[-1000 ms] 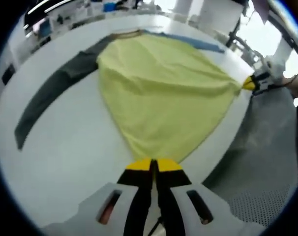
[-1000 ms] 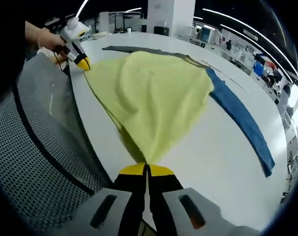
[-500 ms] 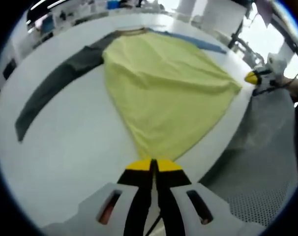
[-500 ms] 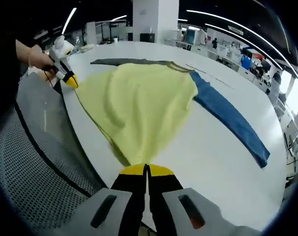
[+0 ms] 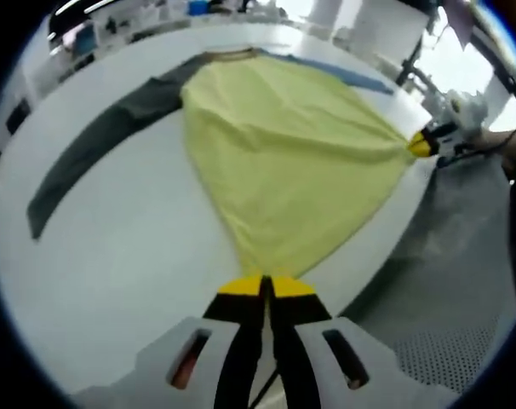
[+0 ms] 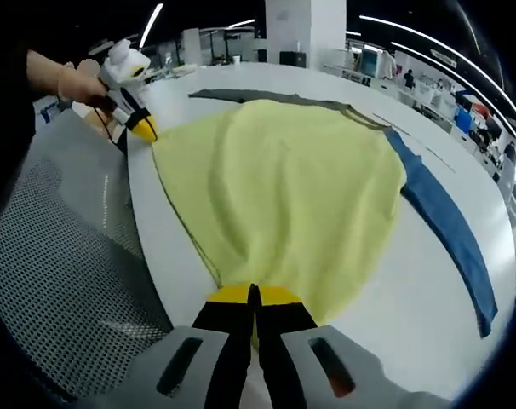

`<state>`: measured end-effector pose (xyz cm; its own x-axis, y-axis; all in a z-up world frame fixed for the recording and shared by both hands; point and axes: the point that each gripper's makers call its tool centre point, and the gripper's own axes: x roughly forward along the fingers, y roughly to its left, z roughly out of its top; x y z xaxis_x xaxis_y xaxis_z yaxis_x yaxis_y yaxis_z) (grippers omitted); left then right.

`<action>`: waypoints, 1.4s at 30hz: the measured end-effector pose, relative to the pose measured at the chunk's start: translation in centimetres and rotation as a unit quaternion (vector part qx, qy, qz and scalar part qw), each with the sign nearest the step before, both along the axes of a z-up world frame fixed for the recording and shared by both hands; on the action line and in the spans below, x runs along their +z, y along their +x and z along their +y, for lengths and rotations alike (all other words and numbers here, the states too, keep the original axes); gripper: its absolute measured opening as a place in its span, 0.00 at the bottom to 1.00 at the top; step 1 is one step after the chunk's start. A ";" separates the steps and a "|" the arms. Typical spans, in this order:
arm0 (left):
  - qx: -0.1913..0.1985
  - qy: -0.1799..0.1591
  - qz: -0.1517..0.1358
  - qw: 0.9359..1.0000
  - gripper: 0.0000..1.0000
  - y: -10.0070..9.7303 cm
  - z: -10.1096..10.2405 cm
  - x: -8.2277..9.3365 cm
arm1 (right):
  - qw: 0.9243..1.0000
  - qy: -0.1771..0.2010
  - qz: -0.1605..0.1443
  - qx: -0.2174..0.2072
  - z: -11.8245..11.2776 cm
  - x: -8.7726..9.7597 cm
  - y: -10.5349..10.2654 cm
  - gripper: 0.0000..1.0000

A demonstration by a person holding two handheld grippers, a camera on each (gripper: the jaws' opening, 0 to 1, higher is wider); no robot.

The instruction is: Fold the garment on the visible template until the final outline fits inside the template.

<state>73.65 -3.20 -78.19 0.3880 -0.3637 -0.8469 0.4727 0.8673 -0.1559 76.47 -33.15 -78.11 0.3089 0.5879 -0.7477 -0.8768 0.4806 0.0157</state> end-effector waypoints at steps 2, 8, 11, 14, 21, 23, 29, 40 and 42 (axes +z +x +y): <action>0.002 -0.002 0.001 1.000 0.00 0.0 0.1 0.0 | 1.000 0.002 0.001 0.008 0.0 0.0 -0.2 0.01; -0.002 -0.002 0.007 1.000 0.00 -0.3 0.1 0.0 | 1.000 -0.006 0.002 0.015 -0.3 0.1 -0.6 0.01; 0.008 -0.007 0.015 1.000 0.00 -0.3 0.1 0.1 | 0.999 0.025 0.004 -0.033 -0.9 1.0 0.3 0.01; 0.002 -0.003 0.015 1.000 0.00 -0.5 0.0 0.0 | 0.989 0.086 0.001 -0.122 -2.5 3.1 2.3 0.02; 0.002 0.010 0.042 0.999 0.00 -1.8 1.0 -0.1 | 0.941 0.172 -0.028 -0.289 -9.2 6.9 6.6 0.06; 0.005 0.006 0.027 1.000 0.00 -1.5 1.0 0.6 | 0.923 0.189 -0.043 -0.333 -11.7 8.3 8.2 0.12; 0.060 -0.042 0.004 0.997 0.11 -0.2 -0.5 3.3 | 0.914 0.171 -0.078 -0.360 -16.1 10.9 10.9 0.34; 0.120 -0.093 -0.026 0.988 0.54 3.0 -2.6 8.2 | 0.884 0.193 -0.088 -0.417 -20.8 13.1 13.5 0.63; 0.125 -0.096 -0.032 0.987 0.61 3.5 -2.7 8.9 | 0.881 0.194 -0.084 -0.423 -21.5 13.0 13.7 0.64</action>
<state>77.14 -5.93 -69.24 0.5357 -0.4005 -0.7434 0.2614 0.9158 -0.3050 90.19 -54.61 -65.12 0.8471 0.2949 -0.4421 -0.2125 0.9505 0.2268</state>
